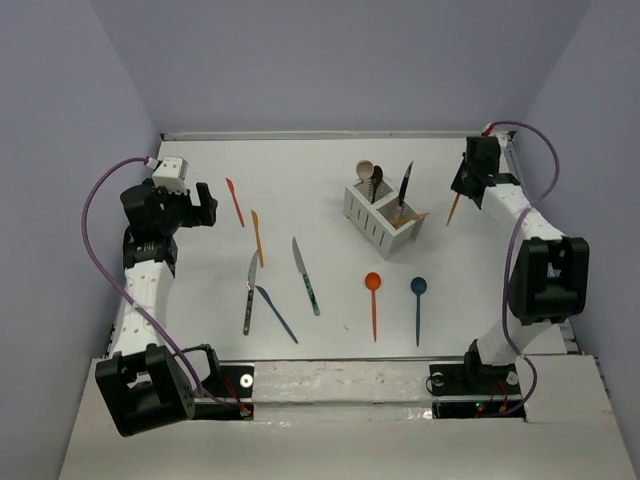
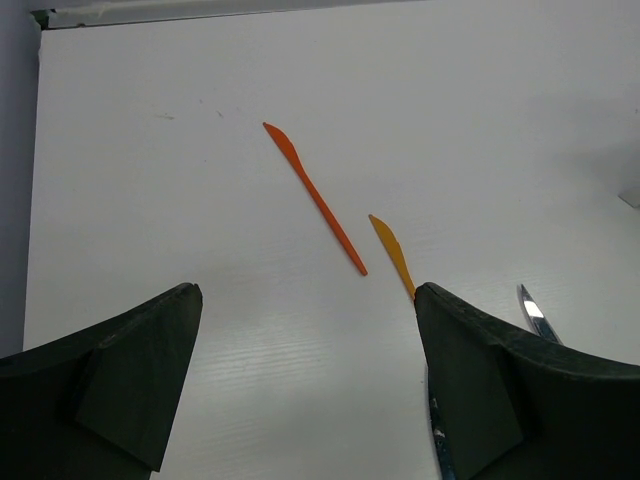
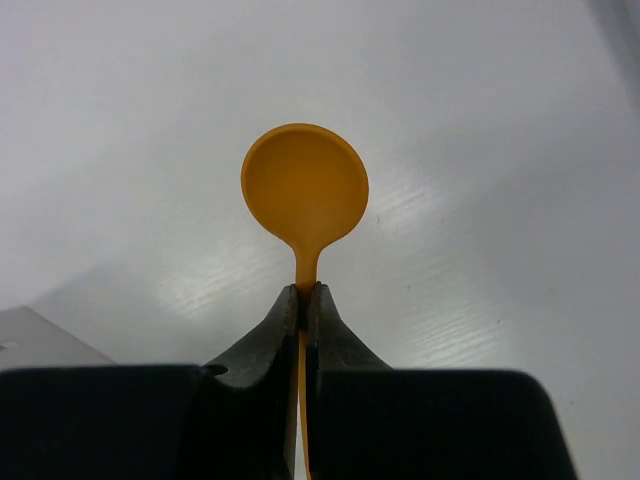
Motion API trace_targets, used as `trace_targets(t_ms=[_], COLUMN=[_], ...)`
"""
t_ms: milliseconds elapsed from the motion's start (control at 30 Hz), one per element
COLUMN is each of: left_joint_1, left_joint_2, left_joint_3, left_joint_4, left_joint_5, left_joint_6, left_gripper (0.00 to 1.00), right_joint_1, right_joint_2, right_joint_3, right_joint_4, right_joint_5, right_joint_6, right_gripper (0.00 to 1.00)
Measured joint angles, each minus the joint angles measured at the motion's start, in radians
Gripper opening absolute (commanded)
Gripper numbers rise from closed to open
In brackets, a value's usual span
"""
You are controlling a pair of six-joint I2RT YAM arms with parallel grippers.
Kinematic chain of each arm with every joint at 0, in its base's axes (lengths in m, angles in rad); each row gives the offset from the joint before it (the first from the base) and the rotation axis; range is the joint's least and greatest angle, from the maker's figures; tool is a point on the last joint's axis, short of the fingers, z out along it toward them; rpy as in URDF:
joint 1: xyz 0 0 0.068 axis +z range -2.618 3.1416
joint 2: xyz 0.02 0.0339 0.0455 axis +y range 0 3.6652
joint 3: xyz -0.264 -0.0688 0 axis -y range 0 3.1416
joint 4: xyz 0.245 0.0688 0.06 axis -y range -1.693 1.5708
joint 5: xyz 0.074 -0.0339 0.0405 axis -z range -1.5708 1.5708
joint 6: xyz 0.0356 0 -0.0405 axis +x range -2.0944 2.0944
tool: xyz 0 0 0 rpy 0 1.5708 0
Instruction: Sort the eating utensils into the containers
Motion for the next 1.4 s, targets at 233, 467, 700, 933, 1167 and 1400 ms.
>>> trace_targets(t_ms=[233,467,700,933,1167,1400], left_joint_1=[0.000,0.000,0.013,0.017,0.019,0.019], left_joint_2=[0.000,-0.016,-0.026,-0.024,-0.019,-0.019], left_joint_3=[-0.006,-0.008,-0.010,-0.011,-0.011,-0.011], left_joint_4=[0.000,0.000,0.000,0.000,0.000,0.000], left_joint_5=[0.009,0.008,0.008,0.009,0.009,0.009], left_joint_6=[0.000,0.001,0.005,0.008,0.009,0.011], left_gripper=[0.99,0.99,0.99,0.99,0.99,0.99], right_joint_1=[0.101,0.374,0.433,0.441,0.454,0.460], right_joint_2=[-0.299,-0.338,-0.137,-0.010,0.002,0.039], right_joint_3=[0.055,0.048,0.024,-0.049,-0.121,-0.209], right_joint_4=[0.226,0.554,0.719,0.726,0.822,0.887], right_joint_5=[0.162,0.114,0.078,0.036,0.027,0.024], right_joint_6=[-0.142,-0.254,-0.288,-0.246,-0.183,-0.137], right_gripper=[0.00,0.00,0.00,0.00,0.00,0.03])
